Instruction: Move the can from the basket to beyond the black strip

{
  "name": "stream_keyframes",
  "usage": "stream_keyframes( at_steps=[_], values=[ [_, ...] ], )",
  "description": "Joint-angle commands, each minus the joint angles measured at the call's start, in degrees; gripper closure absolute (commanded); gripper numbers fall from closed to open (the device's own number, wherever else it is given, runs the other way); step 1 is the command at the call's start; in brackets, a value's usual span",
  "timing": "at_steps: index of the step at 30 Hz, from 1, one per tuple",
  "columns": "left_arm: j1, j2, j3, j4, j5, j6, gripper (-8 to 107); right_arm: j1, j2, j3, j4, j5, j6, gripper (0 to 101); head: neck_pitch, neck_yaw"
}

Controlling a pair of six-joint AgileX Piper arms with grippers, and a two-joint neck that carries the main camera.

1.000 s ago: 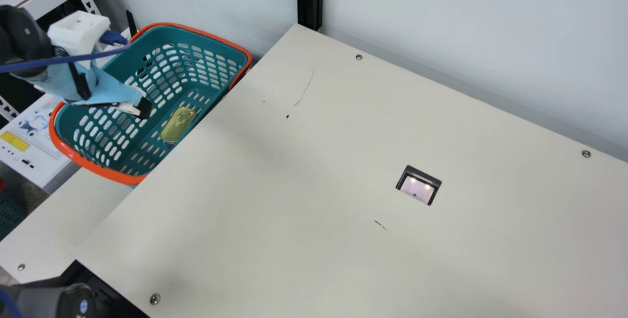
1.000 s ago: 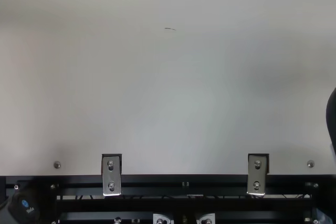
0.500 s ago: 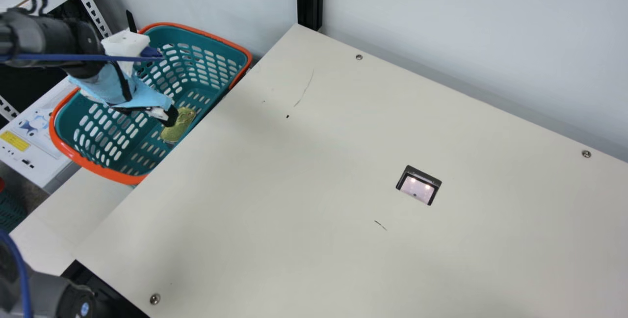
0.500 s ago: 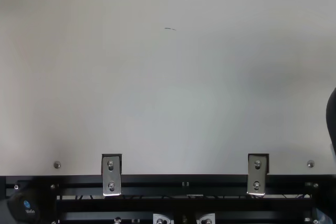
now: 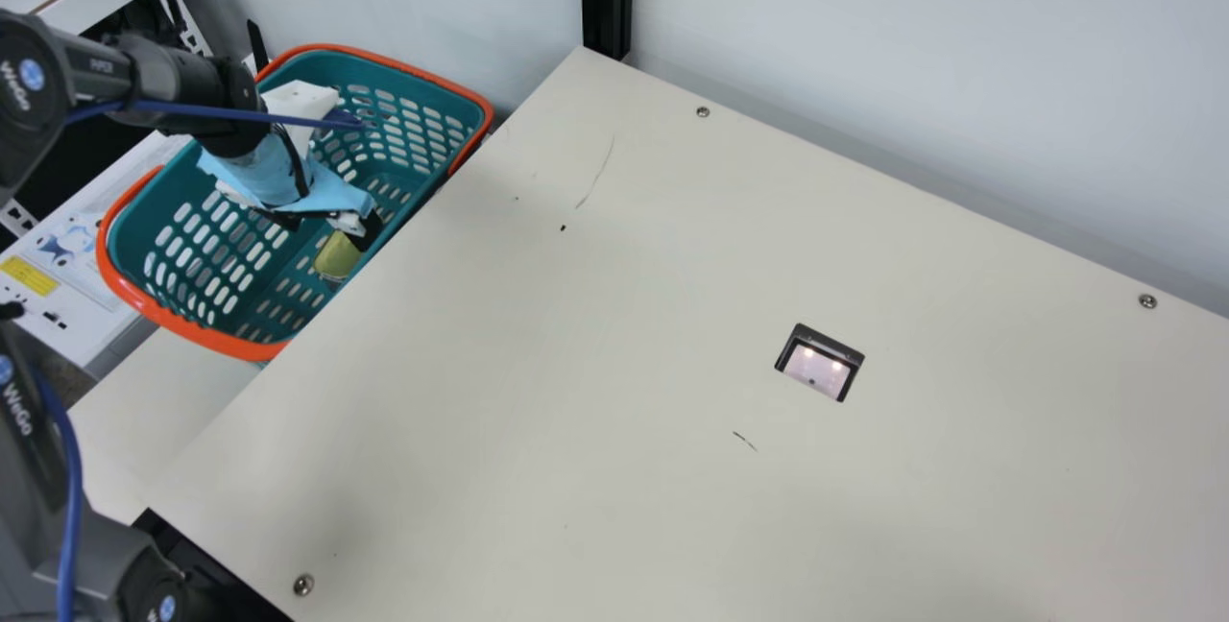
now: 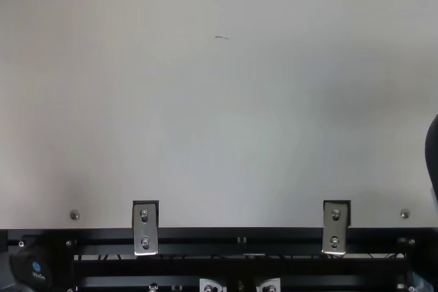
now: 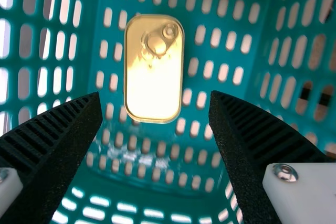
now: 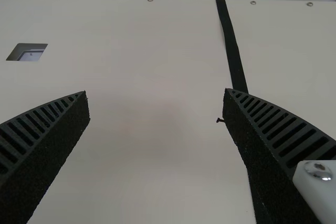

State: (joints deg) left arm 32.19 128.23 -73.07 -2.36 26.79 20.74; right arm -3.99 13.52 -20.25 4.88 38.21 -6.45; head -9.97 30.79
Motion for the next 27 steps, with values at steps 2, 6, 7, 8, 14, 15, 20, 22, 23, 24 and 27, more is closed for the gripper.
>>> stream_keyframes(
  at_steps=[2,6,7,8,14,15,20,22,23,24,27],
  values=[
    [0.0,2.4,-2.0,-0.2,-0.2,0.3,9,0.0,0.0,0.0,0.0,0.0,0.0,0,-2.4,1.2],
    [0.1,5.0,-4.3,0.0,-0.3,0.4,9,0.0,0.0,0.0,0.0,0.0,0.0,0,-2.4,1.2],
    [0.1,5.7,-4.9,0.1,-0.4,0.4,9,0.0,0.0,0.0,0.0,0.0,0.0,0,-2.4,1.2],
    [0.1,6.3,-5.5,0.1,-0.4,0.5,9,0.0,0.0,0.0,0.0,0.0,0.0,0,-2.4,1.2],
    [0.2,10.0,-8.9,-0.4,-0.2,1.4,9,0.0,0.0,0.0,0.0,0.0,0.0,0,-2.4,1.2],
    [0.1,10.5,-9.5,-0.8,-0.2,1.8,9,0.0,0.0,0.0,0.0,0.0,0.0,0,-2.4,1.2],
    [0.0,12.8,-12.1,-2.4,0.2,3.4,9,0.0,0.0,0.0,0.0,0.0,0.0,0,-2.4,1.2],
    [0.0,13.7,-13.0,-2.7,0.3,3.7,9,0.0,0.0,0.0,0.0,0.0,0.0,0,-2.4,1.2],
    [0.0,14.2,-13.6,-2.7,0.3,3.7,9,0.0,0.0,0.0,0.0,0.0,0.0,0,-2.4,1.2],
    [0.0,14.7,-14.0,-2.6,0.4,3.6,9,0.0,0.0,0.0,0.0,0.0,0.0,0,-2.4,1.2],
    [0.0,15.9,-15.2,-2.2,0.6,3.2,9,0.0,0.0,0.0,0.0,0.0,0.0,0,-2.4,1.2]
  ],
)
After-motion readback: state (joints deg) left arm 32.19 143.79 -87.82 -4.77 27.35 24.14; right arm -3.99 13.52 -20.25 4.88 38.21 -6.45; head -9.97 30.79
